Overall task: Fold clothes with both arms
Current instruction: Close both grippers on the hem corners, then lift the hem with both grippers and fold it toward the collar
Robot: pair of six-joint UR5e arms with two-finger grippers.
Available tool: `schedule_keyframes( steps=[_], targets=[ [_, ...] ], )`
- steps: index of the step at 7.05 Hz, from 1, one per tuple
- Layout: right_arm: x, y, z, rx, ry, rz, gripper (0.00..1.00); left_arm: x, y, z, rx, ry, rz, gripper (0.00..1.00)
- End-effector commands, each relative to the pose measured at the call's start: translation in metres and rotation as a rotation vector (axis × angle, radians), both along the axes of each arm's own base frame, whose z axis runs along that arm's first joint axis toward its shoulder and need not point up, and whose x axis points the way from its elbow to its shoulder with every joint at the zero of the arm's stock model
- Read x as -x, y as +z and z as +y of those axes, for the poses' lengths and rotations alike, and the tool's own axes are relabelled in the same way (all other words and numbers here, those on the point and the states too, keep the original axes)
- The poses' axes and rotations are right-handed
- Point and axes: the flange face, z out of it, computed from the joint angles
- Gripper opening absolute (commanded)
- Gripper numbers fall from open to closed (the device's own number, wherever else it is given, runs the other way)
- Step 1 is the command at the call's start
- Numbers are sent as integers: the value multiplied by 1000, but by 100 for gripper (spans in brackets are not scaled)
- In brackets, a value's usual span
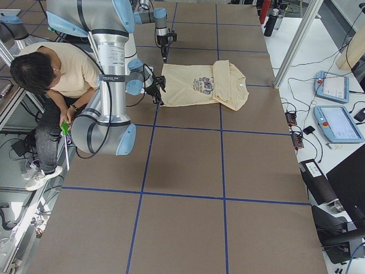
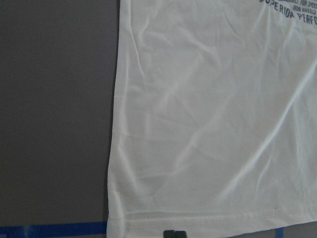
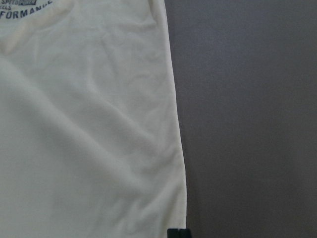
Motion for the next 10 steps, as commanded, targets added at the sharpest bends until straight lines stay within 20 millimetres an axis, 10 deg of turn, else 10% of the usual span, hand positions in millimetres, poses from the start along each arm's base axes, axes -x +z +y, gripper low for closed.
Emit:
schedule_keyframes(
  steps=[1,4,5,7,8,10],
  targets=[
    [-27,-39,-7,6,9,-79,0,12,-15,1,-4,4,32,0],
    [-126,-128,-3,123,-88,-136,0,89,-81,13,36,96,94,0],
    [-124,-129,9,130,-122,-127,0,93,-83,15,45,92,64,0],
    [-101,-125,9,130,-122,-110,0,59,-54,9,55,90,-16,0],
    [-94,-119,8,128,-116,-94,0,44,-38,4,58,77,-55,43],
    [-94,-120,6,128,-110,-97,0,2,-31,-7,54,51,-86,54]
  ],
)
